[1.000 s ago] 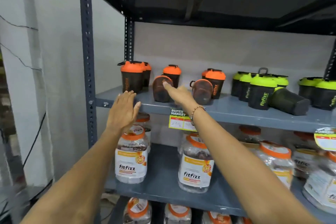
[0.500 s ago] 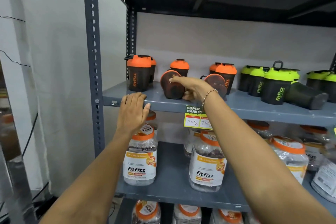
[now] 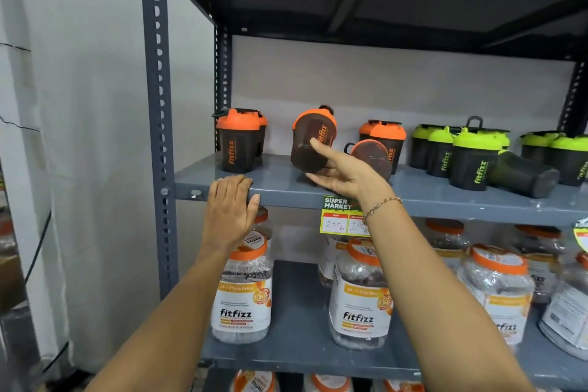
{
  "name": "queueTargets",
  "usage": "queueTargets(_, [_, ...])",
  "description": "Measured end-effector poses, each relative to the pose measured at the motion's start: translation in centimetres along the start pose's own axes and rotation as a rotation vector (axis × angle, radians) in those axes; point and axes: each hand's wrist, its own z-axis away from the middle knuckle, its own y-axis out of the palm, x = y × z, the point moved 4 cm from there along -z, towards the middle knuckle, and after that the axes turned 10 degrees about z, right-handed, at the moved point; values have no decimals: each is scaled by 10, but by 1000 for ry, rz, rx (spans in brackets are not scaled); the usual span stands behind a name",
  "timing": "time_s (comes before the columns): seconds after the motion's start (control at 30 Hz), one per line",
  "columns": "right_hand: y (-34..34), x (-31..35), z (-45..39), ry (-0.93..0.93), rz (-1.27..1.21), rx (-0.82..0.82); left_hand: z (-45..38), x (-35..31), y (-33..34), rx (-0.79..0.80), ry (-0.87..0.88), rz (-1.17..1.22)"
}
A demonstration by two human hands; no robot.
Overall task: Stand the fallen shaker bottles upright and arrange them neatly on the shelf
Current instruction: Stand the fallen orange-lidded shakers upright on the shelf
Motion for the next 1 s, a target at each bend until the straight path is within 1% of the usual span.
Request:
queueTargets(0.07, [3,-1,-1,-54,74,19,0,0,1,-12,7,-1])
queueTargets(0.13, [6,-2,-6,-109,226,-14,1,1,3,-35,25,-7])
queueTargets(0.23, [11,-2,-17,-170,452,-111,1,2,3,-77,52,3])
queueTargets(0.33, [13,-2,-34,-184,609,-208,1,1,3,-108,80,2])
queueTargets(0.47, [11,-6,-57,-147,735,-263,0,0,2,-111,88,-20])
queueTargets(0.6, [16,-7,-57,-120,834,-290,0,1,4,-116,85,-30])
queueTargets(0.8, [16,-7,-61,-114,935,-279,0,3,5,-162,93,-5])
queueTargets(0.9, [17,-7,-58,-108,996,-248,0,0,5,-154,45,32])
queueTargets(1.0, [18,-3,-42,-133,1039,-266,-1,-6,5,-148,-43,113])
